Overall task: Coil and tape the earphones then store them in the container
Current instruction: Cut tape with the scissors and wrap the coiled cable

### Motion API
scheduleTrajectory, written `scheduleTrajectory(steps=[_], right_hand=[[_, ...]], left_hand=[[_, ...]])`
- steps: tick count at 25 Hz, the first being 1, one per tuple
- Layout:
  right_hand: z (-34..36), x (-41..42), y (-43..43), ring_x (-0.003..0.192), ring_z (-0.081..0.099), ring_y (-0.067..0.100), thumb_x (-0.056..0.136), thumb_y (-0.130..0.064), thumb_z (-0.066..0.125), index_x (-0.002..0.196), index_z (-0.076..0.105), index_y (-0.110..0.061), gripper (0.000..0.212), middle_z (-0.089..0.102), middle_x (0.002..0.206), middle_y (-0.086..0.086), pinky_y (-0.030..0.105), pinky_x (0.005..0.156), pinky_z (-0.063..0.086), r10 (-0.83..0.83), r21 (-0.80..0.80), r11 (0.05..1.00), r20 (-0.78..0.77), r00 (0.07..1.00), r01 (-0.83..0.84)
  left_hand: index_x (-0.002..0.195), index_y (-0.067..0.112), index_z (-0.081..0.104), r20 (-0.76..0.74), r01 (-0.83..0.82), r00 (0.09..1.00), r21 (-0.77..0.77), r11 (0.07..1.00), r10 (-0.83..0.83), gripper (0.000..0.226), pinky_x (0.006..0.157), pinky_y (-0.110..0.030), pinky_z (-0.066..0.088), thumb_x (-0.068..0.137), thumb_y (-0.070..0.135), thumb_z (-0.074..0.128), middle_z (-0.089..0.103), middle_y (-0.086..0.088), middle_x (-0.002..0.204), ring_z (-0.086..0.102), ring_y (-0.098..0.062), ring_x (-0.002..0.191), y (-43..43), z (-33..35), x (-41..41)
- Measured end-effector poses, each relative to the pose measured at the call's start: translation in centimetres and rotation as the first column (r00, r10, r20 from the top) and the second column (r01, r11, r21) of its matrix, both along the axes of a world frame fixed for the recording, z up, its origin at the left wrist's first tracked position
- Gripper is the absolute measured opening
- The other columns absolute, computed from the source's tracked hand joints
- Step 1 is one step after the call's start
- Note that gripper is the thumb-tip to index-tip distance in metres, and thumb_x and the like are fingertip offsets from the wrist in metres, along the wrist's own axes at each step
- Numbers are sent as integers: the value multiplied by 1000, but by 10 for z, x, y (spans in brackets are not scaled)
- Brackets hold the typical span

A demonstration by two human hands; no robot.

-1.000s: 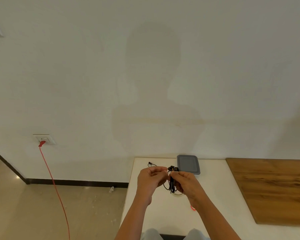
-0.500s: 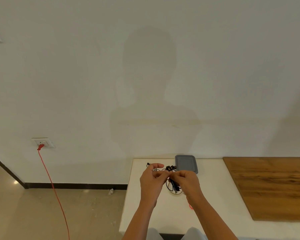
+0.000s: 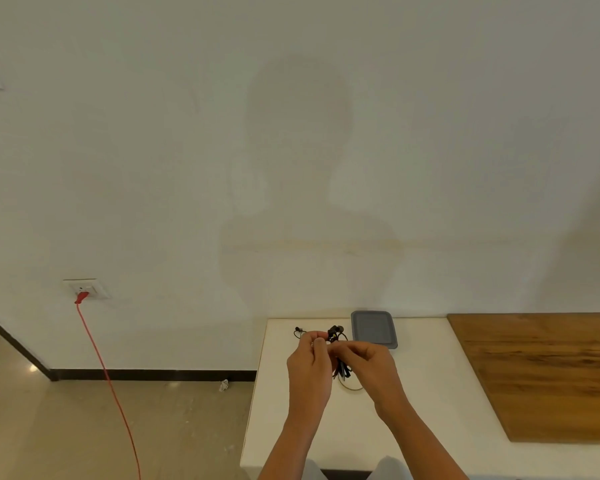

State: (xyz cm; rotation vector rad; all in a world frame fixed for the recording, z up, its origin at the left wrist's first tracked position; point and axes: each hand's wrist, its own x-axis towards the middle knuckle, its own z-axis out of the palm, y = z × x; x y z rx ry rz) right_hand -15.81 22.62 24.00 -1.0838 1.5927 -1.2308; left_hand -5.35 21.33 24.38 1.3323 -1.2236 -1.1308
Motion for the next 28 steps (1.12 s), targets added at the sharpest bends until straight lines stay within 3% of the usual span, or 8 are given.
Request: scheduleTrajectory(steps=[5, 11, 15, 19, 21, 23, 25, 28], right_hand=[[0, 3, -1, 71, 67, 17, 87, -27, 65, 72, 77, -19, 21, 72, 68, 4, 24, 66, 51, -131, 31, 991, 63, 989, 129], [12, 0, 4, 42, 48, 1, 89, -20, 64, 75, 75, -6, 22, 66, 58, 1, 16, 49, 37, -143, 91, 988, 236, 961, 125], [23, -10, 6, 48, 45, 5, 89, -20, 63, 76, 76, -9, 22, 62, 54, -4, 14, 48, 36, 30, 73, 996, 179, 983, -44], [30, -20, 0, 66, 53, 20, 88, -27, 65, 74, 76, -12, 23, 69, 74, 16, 26, 65, 43, 105, 147, 981, 157, 982, -129], [31, -21, -3, 69, 56, 20, 87, -29, 66, 81, 76, -8, 24, 72, 79, 15, 30, 71, 44, 86, 222, 965, 240, 967, -141], [32, -21, -7, 67, 59, 17, 87, -27, 66, 89, 75, -5, 24, 72, 75, 8, 29, 70, 45, 33, 324, 933, 360, 932, -158], [34, -23, -11, 65, 59, 16, 87, -24, 65, 92, 73, -4, 22, 71, 72, 6, 30, 70, 45, 17, 399, 897, 404, 914, -193], [37, -26, -14, 62, 58, 14, 88, -22, 62, 87, 71, -8, 17, 70, 68, 2, 30, 68, 44, 50, 453, 859, 387, 921, -237]], left_hand=[[95, 26, 54, 133, 11, 991, -77, 997, -1, 18, 61, -11, 52, 101, 13, 43, 63, 6, 77, 65, -11, 69, 1, -1, -4], [99, 22, 59, -14, -33, 999, 83, 996, 35, 23, 75, -24, 58, 82, 27, 74, 72, 0, 88, 71, -15, 81, -7, -4, 8], [110, 37, 62, 434, 377, 859, -174, 910, -273, 31, 89, -8, 36, 83, 26, 72, 56, 15, 113, 49, 3, 111, -27, 5, 32], [110, 33, 63, 551, 607, 709, -158, 779, -441, 17, 113, -16, 3, 93, 33, 59, 66, 20, 111, 32, 8, 133, -37, 9, 42], [103, 27, 63, 536, 593, 736, -214, 776, -415, 10, 115, -21, 12, 95, 28, 57, 68, 18, 96, 53, 5, 113, -35, 10, 41], [102, 21, 63, 560, 573, 747, -270, 774, -358, 10, 97, -15, 33, 95, 22, 56, 64, 17, 89, 56, 2, 90, -31, 11, 39], [102, 19, 63, 598, 558, 744, -309, 770, -299, 10, 78, -13, 39, 94, 19, 56, 62, 13, 89, 54, 0, 84, -28, 8, 38], [101, 18, 64, 595, 529, 764, -354, 771, -250, 11, 76, -16, 45, 93, 16, 56, 64, 8, 92, 55, -3, 86, -26, 2, 35]])
